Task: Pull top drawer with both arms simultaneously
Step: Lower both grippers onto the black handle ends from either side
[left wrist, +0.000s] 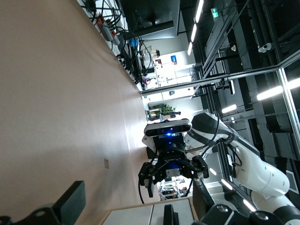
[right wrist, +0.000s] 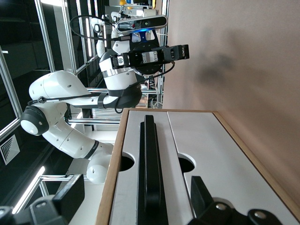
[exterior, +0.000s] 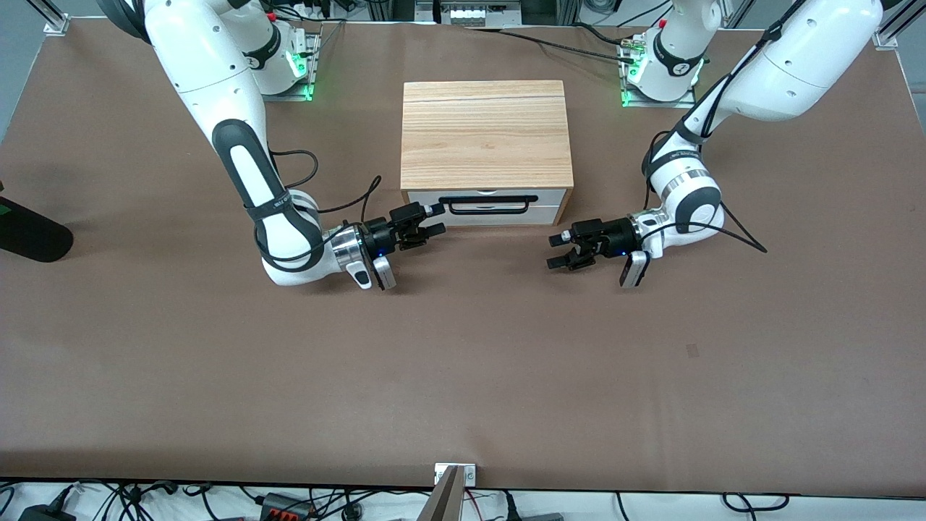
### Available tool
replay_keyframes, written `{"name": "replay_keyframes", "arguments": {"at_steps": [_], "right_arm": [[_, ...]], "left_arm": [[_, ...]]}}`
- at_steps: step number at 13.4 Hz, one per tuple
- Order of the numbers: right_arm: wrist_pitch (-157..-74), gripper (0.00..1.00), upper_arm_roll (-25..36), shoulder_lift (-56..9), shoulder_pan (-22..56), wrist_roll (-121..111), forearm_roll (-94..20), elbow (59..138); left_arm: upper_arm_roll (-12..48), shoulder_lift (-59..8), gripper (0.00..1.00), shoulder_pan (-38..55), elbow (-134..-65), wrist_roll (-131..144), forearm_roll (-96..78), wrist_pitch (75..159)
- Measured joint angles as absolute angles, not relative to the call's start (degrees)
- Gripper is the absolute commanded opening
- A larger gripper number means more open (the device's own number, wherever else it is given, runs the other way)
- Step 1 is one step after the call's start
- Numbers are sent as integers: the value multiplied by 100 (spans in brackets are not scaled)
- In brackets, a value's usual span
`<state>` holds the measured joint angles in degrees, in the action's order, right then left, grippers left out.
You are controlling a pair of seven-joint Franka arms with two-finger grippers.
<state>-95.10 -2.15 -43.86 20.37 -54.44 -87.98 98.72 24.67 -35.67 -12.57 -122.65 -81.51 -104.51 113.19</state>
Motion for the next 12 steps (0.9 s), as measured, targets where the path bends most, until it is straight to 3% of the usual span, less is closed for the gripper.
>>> {"name": "replay_keyframes", "arguments": {"at_steps": [5,6,8,9,11,12], "right_arm": [[-9511,100,-219,-4387,2131,-5444,-8799,9896],[-9512,94,-220,-4388,2188,-5444,-8799,9906],[-9567,75,-222,-4388,2314,-5444,-8799,9908],[-9593,41,-222,-4388,2348,-5444,-8799,9908],[-9629,15,-220,-4388,2360,-5444,-8799,9908],[-9638,9,-217,-4388,2357,-5444,-8799,9908]], "left_arm": [[2480,-3567,100,-1225,-12283,-8145,-10423,11271],[2493,-3568,100,-1191,-12307,-8145,-10422,11270],[2548,-3569,100,-1146,-12425,-8144,-10422,11270],[2589,-3571,100,-1144,-12500,-8144,-10422,11267],[2772,-3571,99,-1210,-12637,-8052,-10424,11265],[2896,-3568,99,-1301,-12691,-7932,-10424,11265]]}}
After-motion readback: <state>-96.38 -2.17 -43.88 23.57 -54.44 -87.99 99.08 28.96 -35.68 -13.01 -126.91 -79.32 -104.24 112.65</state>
